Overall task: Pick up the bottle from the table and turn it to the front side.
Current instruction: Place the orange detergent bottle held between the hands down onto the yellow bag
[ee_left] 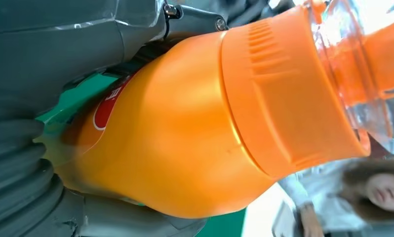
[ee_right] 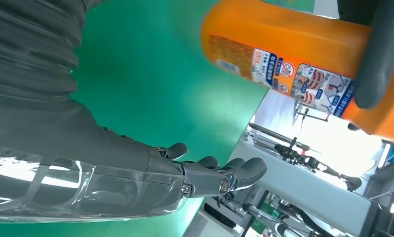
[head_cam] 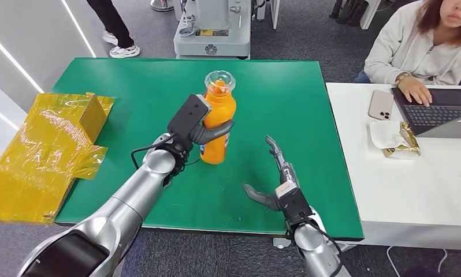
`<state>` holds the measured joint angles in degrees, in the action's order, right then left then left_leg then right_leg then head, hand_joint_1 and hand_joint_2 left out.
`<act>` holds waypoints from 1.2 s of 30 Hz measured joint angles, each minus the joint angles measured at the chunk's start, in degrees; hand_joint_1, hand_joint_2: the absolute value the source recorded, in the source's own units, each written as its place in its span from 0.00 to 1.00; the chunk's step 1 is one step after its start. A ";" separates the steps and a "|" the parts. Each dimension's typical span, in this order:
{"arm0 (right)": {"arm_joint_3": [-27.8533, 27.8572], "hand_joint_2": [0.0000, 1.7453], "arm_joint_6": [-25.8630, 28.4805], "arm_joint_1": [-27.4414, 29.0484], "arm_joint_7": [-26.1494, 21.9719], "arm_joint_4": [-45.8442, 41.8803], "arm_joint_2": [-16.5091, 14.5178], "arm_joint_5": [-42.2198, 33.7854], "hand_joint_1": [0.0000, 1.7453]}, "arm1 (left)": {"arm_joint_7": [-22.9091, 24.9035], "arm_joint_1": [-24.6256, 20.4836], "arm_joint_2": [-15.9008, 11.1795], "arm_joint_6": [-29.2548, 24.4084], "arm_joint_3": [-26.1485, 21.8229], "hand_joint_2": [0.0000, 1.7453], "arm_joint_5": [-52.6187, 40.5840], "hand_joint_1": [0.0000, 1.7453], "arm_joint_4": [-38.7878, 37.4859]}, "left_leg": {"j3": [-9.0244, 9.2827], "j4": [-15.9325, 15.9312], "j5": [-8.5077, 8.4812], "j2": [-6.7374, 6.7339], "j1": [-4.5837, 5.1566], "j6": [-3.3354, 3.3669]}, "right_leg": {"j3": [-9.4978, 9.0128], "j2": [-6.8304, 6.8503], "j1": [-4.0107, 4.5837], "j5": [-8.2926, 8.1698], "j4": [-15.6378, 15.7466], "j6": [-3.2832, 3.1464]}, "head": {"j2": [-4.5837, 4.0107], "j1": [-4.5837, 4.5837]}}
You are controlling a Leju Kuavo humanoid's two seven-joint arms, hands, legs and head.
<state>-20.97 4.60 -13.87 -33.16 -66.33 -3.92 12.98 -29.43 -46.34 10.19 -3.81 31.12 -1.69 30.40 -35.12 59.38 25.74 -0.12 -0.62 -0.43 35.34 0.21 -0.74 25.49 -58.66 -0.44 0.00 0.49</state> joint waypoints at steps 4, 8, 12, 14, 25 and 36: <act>-0.35 1.00 0.14 2.14 0.01 -3.68 0.34 0.20 0.00 | -1.35 0.32 -1.46 -6.17 0.00 1.00 -7.84 1.00 2.16 | 0.00 0.00 0.00 -0.01 0.00 0.00 | 0.00 0.00 0.00 0.00 0.00 0.00 | 0.00 -0.01; -0.54 1.00 0.14 2.98 0.04 -5.59 0.55 0.20 0.00 | -1.59 0.34 -2.28 -6.98 0.00 1.00 -8.80 1.00 3.22 | 0.00 0.00 0.00 0.00 0.00 0.00 | 0.00 0.00 0.00 0.00 0.00 0.00 | 0.00 -0.01; -0.74 1.00 0.14 3.29 0.07 -6.58 0.75 0.20 0.00 | -1.59 0.36 -2.66 -7.00 0.00 1.00 -8.88 1.00 3.78 | 0.00 0.00 0.00 -0.01 0.00 0.00 | 0.00 -0.01 0.00 0.00 0.00 0.00 | 0.00 -0.01; -0.91 1.00 0.14 3.37 0.06 -6.88 0.87 0.21 0.00 | -1.58 0.37 -2.83 -7.74 0.01 1.00 -9.59 1.00 3.99 | 0.00 0.01 0.00 -0.01 0.00 0.00 | 0.00 0.00 0.00 0.00 0.00 0.00 | 0.00 -0.01; -2.86 1.00 0.72 6.75 -0.91 -16.88 2.88 -0.16 0.00 | 5.19 -1.86 -10.26 -25.01 -0.79 1.00 -37.38 1.00 8.74 | 0.01 -0.03 -0.01 -0.04 -0.02 -0.01 | 0.02 -0.03 0.01 0.01 -0.03 -0.01 | 0.00 -0.01; -3.77 1.00 4.09 11.52 -0.64 -28.74 5.15 1.25 0.00 | 18.83 -5.48 -19.48 -32.41 -0.81 1.00 -72.87 1.00 8.09 | 0.01 -0.04 -0.02 -0.06 -0.01 -0.02 | 0.02 -0.06 0.01 0.01 -0.02 0.00 | 0.00 0.00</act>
<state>-24.74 8.69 -2.35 -33.80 -95.07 1.22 14.23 -10.60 -51.82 -9.28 -36.22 30.32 -74.56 38.49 -35.10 59.35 25.72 -0.18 -0.63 -0.45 35.36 0.16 -0.73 25.49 -58.69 -0.44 0.00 0.49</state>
